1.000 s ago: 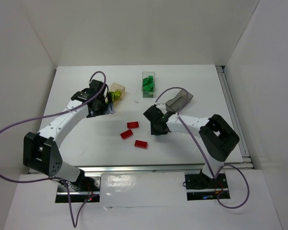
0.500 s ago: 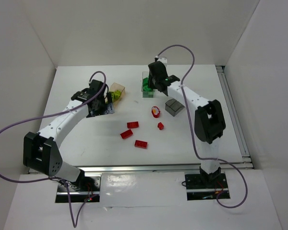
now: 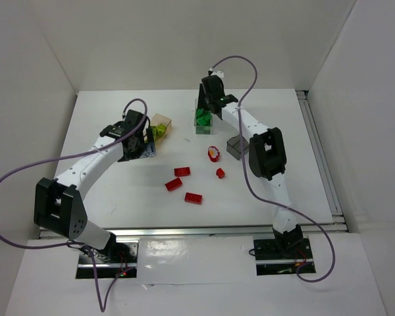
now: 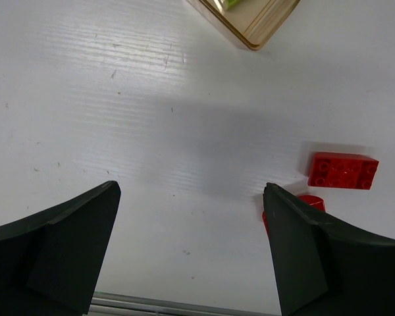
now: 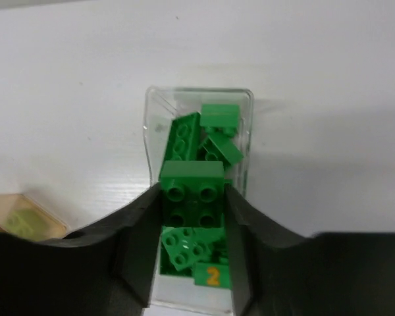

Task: Sort the legos into containers by color

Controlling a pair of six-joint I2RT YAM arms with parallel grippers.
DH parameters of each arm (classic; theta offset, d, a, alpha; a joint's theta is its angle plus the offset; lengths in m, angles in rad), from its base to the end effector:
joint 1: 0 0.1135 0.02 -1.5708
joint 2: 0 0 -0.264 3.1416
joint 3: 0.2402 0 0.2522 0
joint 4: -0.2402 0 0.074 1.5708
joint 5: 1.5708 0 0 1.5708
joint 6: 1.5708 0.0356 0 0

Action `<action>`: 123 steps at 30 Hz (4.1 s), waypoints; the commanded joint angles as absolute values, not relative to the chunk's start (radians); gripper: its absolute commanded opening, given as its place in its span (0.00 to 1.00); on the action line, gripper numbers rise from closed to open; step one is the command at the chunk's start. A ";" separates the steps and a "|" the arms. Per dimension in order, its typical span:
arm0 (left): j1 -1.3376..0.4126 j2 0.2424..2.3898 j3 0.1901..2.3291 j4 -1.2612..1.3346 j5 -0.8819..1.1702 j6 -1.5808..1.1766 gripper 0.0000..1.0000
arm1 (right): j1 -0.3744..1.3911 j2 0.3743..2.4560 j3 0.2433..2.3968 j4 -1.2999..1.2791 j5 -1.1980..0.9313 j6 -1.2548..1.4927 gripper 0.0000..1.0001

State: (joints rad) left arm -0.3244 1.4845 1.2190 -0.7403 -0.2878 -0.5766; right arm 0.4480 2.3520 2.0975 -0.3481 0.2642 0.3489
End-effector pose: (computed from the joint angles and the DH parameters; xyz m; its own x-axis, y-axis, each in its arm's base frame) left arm 0.2945 -0.0884 0.2788 -0.7592 -0.2962 -0.5795 -0.3010 0.9493 -0.0909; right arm 0.4974 0.2287 0.2359 -0.5567 0.0986 -0.8248 -0.0361 0.9891 0.1426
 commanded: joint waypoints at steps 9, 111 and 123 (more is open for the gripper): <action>-0.328 1.474 1.241 -0.756 -0.318 -0.558 0.99 | 0.478 2.218 2.045 -0.296 0.324 0.316 0.67; -0.328 1.488 1.244 -0.719 -0.238 -0.568 0.99 | 0.575 1.908 1.204 -0.086 0.212 0.261 0.75; -0.328 1.497 1.273 -0.739 -0.238 -0.568 0.99 | 0.603 1.692 1.131 -0.127 0.393 0.322 0.34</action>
